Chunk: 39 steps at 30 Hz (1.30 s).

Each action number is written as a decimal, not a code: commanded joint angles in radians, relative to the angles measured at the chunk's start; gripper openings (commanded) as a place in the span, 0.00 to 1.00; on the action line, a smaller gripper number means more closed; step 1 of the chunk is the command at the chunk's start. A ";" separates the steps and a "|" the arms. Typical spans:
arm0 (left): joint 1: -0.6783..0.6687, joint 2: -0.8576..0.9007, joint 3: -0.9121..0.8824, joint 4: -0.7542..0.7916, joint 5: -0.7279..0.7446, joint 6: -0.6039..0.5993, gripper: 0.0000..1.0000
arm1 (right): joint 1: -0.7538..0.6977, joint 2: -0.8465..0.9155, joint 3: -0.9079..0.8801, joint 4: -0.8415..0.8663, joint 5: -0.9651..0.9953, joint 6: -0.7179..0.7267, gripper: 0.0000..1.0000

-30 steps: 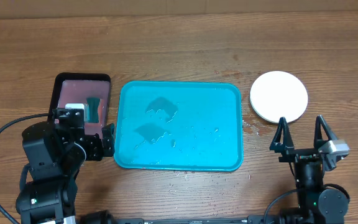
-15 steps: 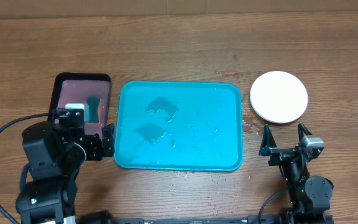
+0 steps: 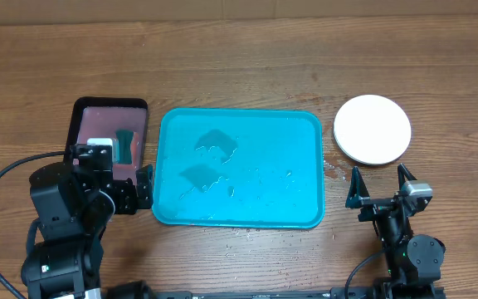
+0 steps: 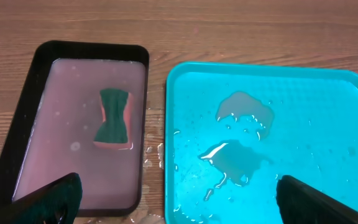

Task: Clean dirty plates on tray and stack at the side

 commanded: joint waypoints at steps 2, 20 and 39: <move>0.004 0.001 -0.009 0.003 0.018 -0.013 1.00 | -0.005 -0.011 -0.011 0.007 -0.006 -0.003 1.00; -0.006 -0.048 -0.021 -0.018 -0.013 -0.005 1.00 | -0.005 -0.011 -0.011 0.007 -0.006 -0.003 1.00; -0.161 -0.694 -0.727 0.753 -0.079 -0.171 1.00 | -0.005 -0.011 -0.011 0.007 -0.006 -0.003 1.00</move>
